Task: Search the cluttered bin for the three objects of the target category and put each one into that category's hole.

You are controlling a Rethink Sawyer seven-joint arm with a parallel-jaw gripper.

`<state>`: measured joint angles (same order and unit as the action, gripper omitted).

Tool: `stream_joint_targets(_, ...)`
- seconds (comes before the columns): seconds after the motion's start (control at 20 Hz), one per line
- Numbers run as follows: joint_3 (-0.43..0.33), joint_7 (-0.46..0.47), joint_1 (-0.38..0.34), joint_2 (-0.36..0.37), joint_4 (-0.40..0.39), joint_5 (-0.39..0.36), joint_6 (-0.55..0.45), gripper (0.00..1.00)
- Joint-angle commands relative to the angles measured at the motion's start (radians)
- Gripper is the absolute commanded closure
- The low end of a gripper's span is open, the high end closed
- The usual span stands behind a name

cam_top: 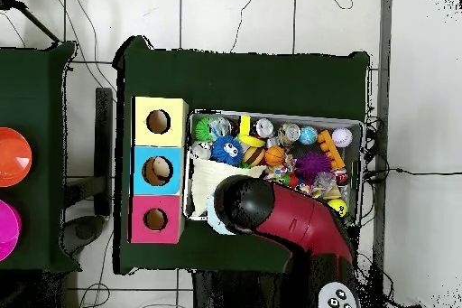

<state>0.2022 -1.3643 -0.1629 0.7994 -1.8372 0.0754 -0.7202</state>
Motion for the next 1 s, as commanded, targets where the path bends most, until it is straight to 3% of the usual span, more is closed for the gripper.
stream_joint_targets(0.05, -0.049, -0.232, 0.007, -0.025, 0.036, 0.042, -0.010, 1.00)
stream_joint_targets(1.0, -0.027, -0.262, 0.048, -0.024, 0.067, 0.045, -0.078, 1.00)
